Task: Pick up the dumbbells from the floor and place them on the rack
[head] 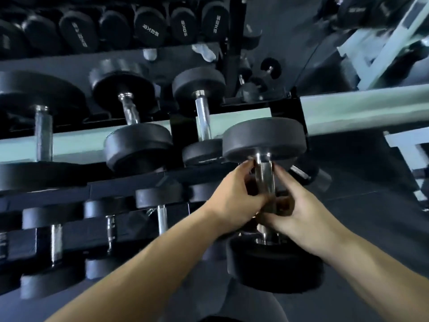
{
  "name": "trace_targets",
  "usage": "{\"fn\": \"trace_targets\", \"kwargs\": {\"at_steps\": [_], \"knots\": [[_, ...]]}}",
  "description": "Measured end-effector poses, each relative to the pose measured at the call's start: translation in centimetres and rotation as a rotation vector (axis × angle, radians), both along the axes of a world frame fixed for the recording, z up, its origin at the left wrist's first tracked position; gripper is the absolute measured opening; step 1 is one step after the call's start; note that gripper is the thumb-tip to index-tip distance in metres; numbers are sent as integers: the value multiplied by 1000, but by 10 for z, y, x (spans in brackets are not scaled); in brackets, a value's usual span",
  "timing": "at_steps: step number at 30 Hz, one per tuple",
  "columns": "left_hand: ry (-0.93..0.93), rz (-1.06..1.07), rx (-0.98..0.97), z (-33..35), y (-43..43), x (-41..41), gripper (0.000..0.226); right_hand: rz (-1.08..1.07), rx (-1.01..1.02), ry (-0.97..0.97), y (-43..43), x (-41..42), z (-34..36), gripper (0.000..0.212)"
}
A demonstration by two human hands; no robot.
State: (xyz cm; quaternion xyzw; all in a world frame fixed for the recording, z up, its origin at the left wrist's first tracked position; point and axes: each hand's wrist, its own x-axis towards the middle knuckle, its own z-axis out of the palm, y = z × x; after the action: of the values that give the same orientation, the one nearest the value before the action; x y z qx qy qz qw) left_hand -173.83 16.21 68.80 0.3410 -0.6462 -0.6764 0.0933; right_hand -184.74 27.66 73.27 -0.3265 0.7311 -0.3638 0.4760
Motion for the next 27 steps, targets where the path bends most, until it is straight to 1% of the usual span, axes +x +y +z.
{"fn": "trace_targets", "kwargs": {"at_steps": [3, 8, 11, 15, 19, 27], "knots": [[-2, 19, 24, 2, -1, -48, 46, 18, 27, 17, -4, -52, 0, 98], [3, 13, 0, -2, -30, -107, 51, 45, -13, 41, -31, -116, -10, 98], [23, -8, 48, -5, -52, -132, 59, 43, -58, 25, -51, -143, -19, 100], [4, 13, 43, -21, -90, -161, 72, 88, -91, 25, -89, -175, -33, 105], [-19, 32, 33, -37, -123, -185, 64, 85, -96, 50, -125, -198, -57, 110], [-103, 1, -27, -69, -165, -217, 57, 34, -73, -27, -165, -224, -93, 109]]}}
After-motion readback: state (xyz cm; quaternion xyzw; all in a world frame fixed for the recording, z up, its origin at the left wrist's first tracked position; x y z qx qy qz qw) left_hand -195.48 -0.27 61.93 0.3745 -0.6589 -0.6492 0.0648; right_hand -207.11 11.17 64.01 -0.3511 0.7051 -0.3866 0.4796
